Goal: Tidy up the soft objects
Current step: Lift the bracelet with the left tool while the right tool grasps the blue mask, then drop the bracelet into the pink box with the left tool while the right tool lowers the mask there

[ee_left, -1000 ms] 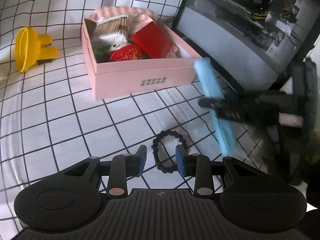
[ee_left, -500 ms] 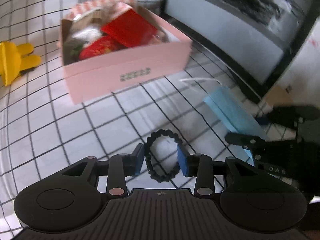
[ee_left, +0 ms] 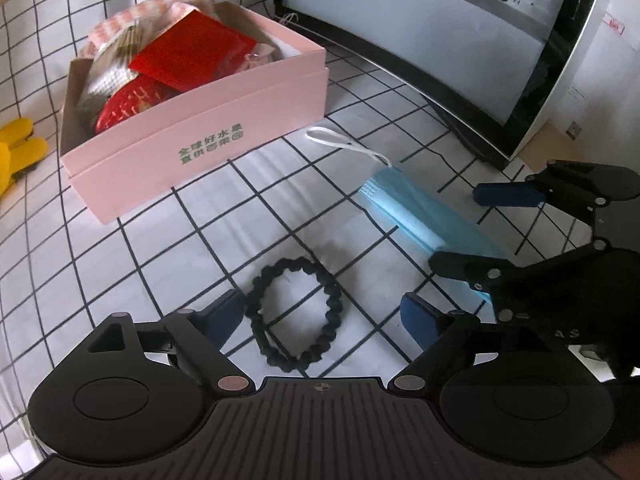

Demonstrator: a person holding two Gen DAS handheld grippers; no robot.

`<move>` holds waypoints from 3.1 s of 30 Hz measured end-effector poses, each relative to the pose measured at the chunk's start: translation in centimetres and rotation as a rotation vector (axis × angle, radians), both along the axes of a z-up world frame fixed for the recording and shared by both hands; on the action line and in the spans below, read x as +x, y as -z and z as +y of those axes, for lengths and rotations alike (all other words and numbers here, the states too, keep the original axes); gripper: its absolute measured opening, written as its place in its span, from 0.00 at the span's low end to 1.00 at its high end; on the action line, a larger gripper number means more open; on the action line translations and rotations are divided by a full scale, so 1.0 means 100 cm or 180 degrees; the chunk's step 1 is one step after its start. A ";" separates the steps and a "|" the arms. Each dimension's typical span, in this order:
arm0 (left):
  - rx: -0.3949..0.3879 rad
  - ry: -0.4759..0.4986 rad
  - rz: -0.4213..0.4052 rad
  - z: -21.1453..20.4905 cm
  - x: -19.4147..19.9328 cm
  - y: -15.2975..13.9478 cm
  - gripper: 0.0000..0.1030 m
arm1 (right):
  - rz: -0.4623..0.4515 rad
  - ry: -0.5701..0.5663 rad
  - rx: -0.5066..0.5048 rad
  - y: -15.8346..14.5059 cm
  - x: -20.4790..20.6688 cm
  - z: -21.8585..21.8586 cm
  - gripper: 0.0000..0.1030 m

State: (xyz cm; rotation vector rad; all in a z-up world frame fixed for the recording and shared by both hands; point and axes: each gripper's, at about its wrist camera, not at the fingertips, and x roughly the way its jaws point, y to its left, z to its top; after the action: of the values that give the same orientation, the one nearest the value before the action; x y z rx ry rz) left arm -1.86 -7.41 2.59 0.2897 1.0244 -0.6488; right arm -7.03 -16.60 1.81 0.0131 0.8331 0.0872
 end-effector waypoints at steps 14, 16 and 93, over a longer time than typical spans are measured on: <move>-0.0046 -0.0020 -0.0339 0.024 -0.010 0.001 0.17 | 0.0004 -0.0133 -0.0151 -0.004 -0.002 0.012 0.21; -0.0087 0.0019 -0.0286 0.029 -0.015 0.000 0.17 | 0.0086 -0.0268 -0.0145 -0.008 -0.001 0.019 0.09; -0.2147 -0.1673 -0.0002 0.237 0.078 -0.074 0.36 | -0.0540 0.0201 -0.0197 -0.035 0.241 0.069 0.11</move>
State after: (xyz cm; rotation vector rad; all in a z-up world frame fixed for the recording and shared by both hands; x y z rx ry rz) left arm 5.93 16.33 10.03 -0.5546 0.7795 -0.4751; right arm 17.05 -9.73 5.30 -0.0260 0.6649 0.0027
